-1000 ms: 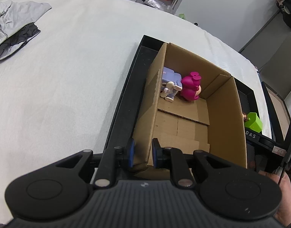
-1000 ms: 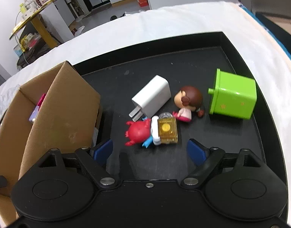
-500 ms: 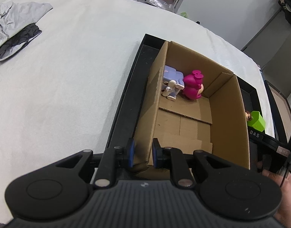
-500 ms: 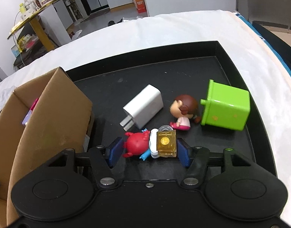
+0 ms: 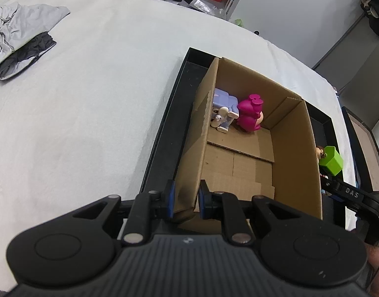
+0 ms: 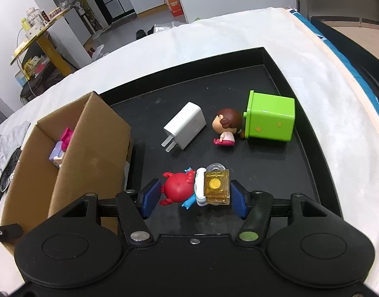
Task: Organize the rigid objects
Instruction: 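Lift the red figure with the right gripper and carry it over the box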
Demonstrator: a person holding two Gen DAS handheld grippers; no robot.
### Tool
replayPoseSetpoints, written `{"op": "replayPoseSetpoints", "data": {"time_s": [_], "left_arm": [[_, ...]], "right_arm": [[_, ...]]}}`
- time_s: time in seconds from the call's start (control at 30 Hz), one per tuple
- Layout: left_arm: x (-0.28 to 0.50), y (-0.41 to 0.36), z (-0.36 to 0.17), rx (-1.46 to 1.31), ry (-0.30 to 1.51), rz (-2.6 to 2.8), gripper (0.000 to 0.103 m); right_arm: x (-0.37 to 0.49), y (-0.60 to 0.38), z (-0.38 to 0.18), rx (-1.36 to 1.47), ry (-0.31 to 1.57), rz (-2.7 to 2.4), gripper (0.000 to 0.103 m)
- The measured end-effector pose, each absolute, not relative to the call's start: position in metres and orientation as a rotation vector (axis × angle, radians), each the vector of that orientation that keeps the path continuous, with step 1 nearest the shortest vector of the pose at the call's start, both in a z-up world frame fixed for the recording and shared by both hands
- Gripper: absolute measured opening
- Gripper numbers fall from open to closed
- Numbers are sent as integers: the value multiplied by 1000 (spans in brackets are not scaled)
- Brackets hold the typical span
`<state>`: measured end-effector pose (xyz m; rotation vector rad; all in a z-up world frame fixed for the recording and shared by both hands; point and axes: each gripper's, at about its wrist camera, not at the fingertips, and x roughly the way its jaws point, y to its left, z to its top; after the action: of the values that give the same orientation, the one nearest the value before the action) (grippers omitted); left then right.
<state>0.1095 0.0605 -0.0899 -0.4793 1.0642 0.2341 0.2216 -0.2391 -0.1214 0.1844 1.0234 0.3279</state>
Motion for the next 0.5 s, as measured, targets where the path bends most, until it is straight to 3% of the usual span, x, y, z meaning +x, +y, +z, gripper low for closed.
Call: {"op": "replayPoseSetpoints", "data": {"time_s": [0.5], "left_arm": [[105,63,-88,-496,1049,202,16]], "right_arm": [[198,-253,-88,211,1032,341,59]]}}
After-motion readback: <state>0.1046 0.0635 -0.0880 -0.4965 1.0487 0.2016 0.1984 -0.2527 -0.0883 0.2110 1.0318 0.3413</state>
